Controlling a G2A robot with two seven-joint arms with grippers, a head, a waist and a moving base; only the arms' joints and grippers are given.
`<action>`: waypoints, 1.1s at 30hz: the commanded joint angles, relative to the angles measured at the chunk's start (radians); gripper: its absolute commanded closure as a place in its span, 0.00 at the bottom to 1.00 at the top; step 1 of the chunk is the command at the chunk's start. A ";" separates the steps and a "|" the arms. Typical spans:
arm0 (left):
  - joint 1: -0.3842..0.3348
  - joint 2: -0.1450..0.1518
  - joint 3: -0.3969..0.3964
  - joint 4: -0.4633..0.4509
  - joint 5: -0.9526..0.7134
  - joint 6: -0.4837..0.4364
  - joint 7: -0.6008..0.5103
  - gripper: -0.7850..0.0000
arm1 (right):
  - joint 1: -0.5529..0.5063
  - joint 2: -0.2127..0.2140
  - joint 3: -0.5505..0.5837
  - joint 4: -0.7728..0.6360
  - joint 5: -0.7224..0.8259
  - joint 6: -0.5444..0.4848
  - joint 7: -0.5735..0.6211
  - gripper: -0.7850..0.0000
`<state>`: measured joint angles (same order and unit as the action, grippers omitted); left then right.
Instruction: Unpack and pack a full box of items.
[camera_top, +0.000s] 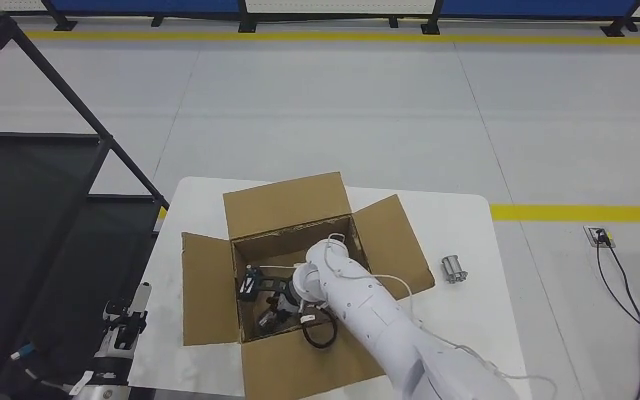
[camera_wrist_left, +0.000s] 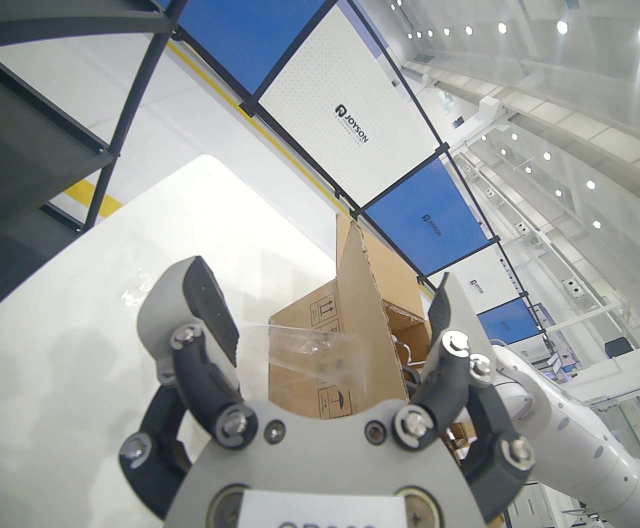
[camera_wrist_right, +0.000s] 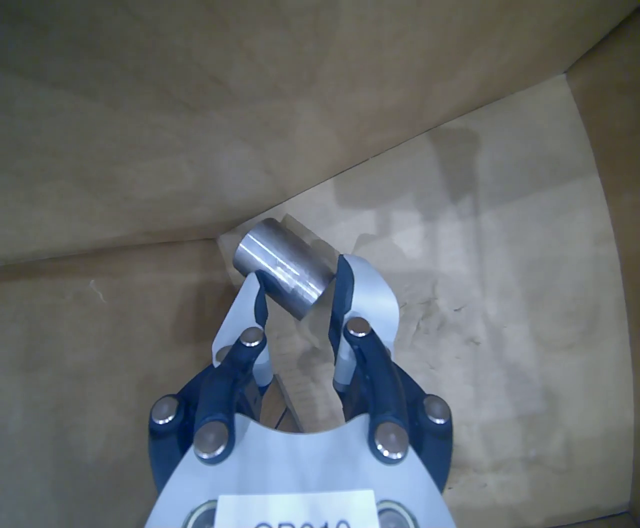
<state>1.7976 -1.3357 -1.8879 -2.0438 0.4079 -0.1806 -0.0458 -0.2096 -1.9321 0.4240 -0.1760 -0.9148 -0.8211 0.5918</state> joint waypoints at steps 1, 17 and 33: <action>0.000 0.000 0.000 0.000 0.000 0.000 0.000 0.00 | 0.008 0.005 0.004 0.008 -0.001 0.007 -0.010 0.86; 0.000 0.000 0.000 0.000 0.000 0.000 0.000 0.00 | 0.001 0.039 0.013 -0.038 -0.031 -0.039 -0.040 0.53; 0.000 0.000 0.000 0.000 0.000 0.000 0.000 0.00 | -0.041 0.047 -0.001 -0.089 -0.122 0.021 -0.179 0.00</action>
<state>1.7976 -1.3357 -1.8879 -2.0438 0.4079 -0.1806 -0.0458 -0.2502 -1.8854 0.4243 -0.2650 -1.0314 -0.7924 0.4203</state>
